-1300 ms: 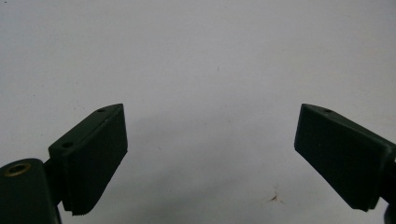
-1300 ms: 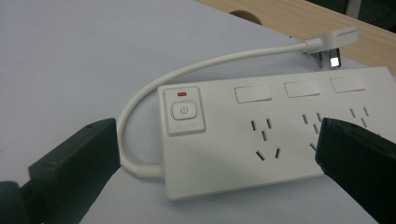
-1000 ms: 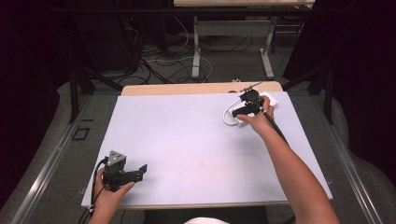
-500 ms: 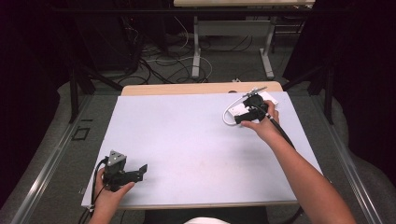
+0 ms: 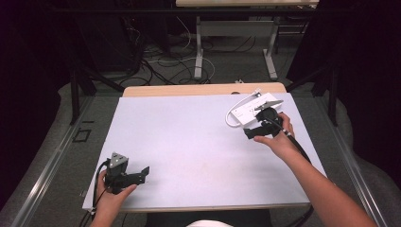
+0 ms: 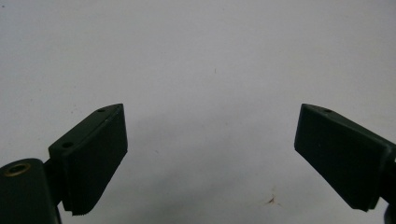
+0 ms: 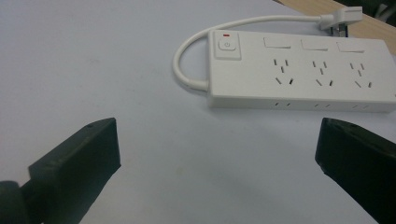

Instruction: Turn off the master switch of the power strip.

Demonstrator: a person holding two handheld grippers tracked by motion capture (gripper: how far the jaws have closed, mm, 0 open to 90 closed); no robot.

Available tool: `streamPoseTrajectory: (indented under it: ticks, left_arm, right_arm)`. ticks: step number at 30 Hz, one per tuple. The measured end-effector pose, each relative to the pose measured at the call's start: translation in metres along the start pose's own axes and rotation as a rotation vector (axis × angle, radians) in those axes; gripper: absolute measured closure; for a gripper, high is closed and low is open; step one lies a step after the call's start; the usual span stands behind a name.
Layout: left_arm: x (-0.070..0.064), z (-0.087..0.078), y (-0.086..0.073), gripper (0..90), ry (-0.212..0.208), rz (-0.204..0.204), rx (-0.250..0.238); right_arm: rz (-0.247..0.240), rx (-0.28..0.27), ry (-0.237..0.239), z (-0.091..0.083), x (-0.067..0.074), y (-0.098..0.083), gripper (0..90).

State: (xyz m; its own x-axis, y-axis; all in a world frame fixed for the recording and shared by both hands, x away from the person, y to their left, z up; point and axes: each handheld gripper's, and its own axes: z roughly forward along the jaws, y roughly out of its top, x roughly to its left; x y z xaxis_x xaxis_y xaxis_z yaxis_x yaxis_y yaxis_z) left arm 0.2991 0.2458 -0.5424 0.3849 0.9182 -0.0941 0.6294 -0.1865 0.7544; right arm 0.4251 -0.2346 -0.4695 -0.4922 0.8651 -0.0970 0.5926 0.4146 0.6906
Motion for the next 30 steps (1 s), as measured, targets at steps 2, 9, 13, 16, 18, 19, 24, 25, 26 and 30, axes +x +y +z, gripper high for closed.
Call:
streamPoseTrajectory:
  ticks: [2,9,13,16,18,19,24,25,26,30]
  left_arm:
    - [0.0,0.0,0.0,9.7,-0.001,0.005,0.006]
    - [0.0,-0.001,0.0,9.7,0.0,0.013,0.013]
    - [0.0,-0.001,0.0,9.7,0.0,0.01,0.01]
    - [0.0,-0.002,0.0,9.7,0.001,0.013,0.012]
    - [0.0,-0.001,0.0,9.7,0.001,0.004,0.005]
    - [0.0,-0.001,0.0,9.7,0.001,-0.001,0.001]
    - [-0.001,-0.001,0.0,9.7,0.0,0.003,0.004]
    - [-0.001,-0.001,0.0,9.7,0.001,0.002,0.003]
    - [-0.001,-0.001,0.0,9.7,0.001,0.001,0.004]
    - [-0.001,-0.001,0.0,9.7,0.001,0.0,0.006]
  right_arm:
    - [0.0,-0.008,0.009,-0.006,0.003,-0.005,0.0]
    - [-0.035,-0.035,0.014,-0.02,0.013,-0.025,0.0]
    - [-0.038,-0.044,0.017,-0.027,0.016,-0.036,0.0]
    - [-0.035,-0.051,0.031,-0.031,0.018,-0.046,0.0]
    - [-0.034,-0.058,0.037,-0.034,0.02,-0.053,0.0]
    - [-0.033,-0.063,0.039,-0.035,0.021,-0.056,0.0]
    - [0.001,-0.08,0.048,-0.04,0.022,-0.075,0.0]
    - [0.014,-0.082,0.051,-0.041,0.023,-0.078,0.0]
    - [0.015,-0.089,0.051,-0.041,0.022,-0.082,0.0]
    - [0.042,-0.116,0.045,-0.042,0.022,-0.096,0.2]
